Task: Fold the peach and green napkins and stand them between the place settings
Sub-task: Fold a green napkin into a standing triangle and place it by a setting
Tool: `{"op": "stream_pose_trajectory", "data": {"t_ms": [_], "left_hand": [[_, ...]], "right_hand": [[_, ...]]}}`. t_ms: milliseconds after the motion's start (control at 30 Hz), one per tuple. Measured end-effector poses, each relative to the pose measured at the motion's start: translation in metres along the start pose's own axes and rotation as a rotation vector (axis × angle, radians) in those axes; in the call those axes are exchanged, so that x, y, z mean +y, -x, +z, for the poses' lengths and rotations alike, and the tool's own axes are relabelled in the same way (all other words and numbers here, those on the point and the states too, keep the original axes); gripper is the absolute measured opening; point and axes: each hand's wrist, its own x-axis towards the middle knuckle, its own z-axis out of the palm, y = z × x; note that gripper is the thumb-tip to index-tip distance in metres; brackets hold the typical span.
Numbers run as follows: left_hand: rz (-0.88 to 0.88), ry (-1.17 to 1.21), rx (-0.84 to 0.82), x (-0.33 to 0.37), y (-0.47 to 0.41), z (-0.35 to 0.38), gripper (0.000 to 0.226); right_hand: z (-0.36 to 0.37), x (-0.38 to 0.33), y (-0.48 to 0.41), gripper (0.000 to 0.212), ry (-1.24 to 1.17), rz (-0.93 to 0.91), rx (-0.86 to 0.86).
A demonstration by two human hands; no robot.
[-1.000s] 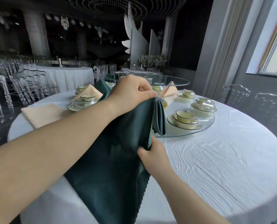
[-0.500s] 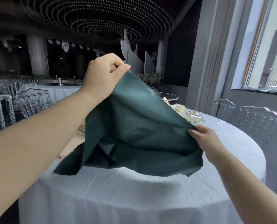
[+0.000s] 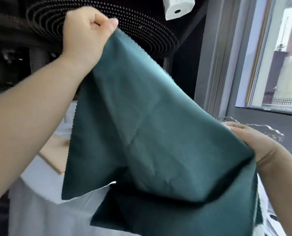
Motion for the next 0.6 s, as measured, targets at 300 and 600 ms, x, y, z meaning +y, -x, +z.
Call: {"op": "stream_pose_trajectory", "data": {"t_ms": [300,600], "left_hand": [[-0.114,-0.116,-0.273,-0.068,0.024,0.08,0.017],[-0.372,-0.162,-0.494,-0.172,0.087,0.188,0.02]], "right_hand": [[-0.032,0.078,-0.056,0.028,0.264,0.311,0.192],[-0.085,0.169,-0.109,0.034,0.784,0.268,0.478]]}}
